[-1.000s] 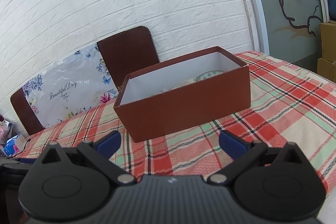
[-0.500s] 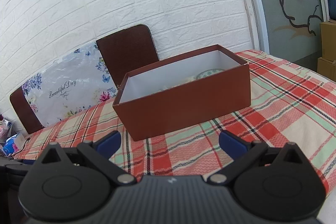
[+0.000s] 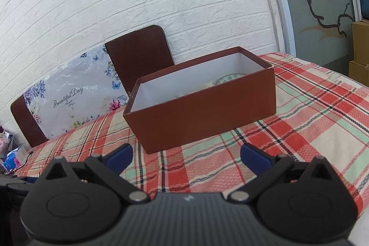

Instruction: Organize objects

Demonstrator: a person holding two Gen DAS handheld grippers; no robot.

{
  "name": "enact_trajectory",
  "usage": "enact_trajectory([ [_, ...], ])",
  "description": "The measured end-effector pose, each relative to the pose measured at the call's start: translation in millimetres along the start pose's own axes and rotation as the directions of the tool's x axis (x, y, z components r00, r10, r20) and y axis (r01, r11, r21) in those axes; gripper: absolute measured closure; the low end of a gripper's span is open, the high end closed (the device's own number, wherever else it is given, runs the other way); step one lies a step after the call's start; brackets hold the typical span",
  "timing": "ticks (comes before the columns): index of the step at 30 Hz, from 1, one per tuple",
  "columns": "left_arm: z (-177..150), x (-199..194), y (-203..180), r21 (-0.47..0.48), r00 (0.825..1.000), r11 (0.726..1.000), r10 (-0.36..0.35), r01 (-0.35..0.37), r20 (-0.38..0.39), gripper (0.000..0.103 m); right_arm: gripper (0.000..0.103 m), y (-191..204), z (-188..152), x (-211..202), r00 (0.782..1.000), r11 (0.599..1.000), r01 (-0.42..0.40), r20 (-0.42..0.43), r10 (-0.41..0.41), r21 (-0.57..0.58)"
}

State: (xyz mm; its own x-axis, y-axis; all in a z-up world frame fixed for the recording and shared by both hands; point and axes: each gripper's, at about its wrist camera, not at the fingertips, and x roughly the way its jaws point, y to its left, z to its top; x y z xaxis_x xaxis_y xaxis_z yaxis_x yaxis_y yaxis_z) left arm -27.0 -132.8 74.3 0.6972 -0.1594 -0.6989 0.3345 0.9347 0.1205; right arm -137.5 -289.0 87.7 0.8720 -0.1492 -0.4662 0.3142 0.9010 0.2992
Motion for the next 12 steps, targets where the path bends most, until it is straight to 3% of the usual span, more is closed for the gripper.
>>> enact_trajectory([
  [12, -1.4, -6.6, -3.4, 0.019, 0.998, 0.999, -0.042, 0.042, 0.041, 0.0, 0.0, 0.9, -1.4, -0.4, 1.0, 1.0, -0.001, 0.0, 0.001, -0.001],
])
